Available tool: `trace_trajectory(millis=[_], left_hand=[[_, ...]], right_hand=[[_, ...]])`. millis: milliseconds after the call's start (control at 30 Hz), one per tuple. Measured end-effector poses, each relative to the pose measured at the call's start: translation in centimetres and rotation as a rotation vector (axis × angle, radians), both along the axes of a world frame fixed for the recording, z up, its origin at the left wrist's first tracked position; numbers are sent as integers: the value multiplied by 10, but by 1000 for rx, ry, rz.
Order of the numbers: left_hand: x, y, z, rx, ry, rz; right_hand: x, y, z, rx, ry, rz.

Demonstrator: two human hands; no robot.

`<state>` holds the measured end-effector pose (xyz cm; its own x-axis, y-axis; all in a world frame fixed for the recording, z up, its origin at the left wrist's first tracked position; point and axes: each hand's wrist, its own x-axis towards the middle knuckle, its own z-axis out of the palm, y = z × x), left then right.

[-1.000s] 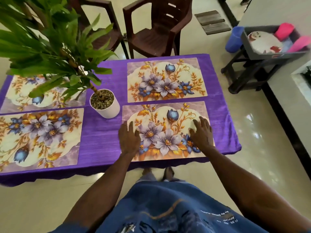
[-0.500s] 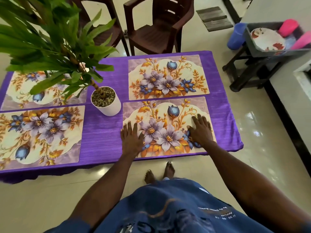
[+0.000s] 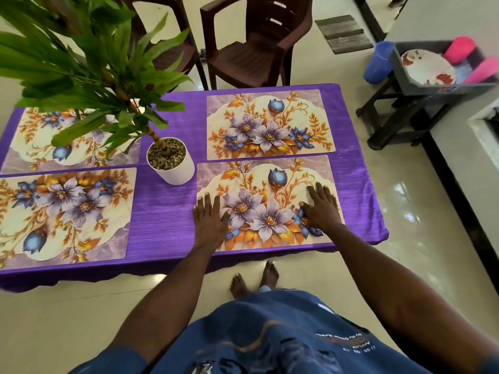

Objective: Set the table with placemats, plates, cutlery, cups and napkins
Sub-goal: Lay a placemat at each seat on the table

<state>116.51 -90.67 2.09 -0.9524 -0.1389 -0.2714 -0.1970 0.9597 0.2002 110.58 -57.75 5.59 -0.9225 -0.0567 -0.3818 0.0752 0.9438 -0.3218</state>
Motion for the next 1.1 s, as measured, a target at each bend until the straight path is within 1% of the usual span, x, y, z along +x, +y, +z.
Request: trace_trajectory(millis=[400, 533, 667, 867, 1000, 1100], left_hand=[[-3, 5, 1, -27, -44, 16], [-2, 5, 2, -55, -54, -8], [-3, 4, 3, -10, -41, 18], [-2, 2, 2, 7, -26, -1], [2, -1, 6, 47, 30, -25], [10, 0, 18, 121, 173, -6]], right_hand=[[-5, 1, 0, -3, -28, 4], [-5, 1, 2, -1, -32, 1], [-4, -2, 3, 2, -38, -9], [-4, -4, 5, -9, -37, -24], [1, -7, 12, -64, 44, -79], [12, -15, 17, -83, 102, -151]])
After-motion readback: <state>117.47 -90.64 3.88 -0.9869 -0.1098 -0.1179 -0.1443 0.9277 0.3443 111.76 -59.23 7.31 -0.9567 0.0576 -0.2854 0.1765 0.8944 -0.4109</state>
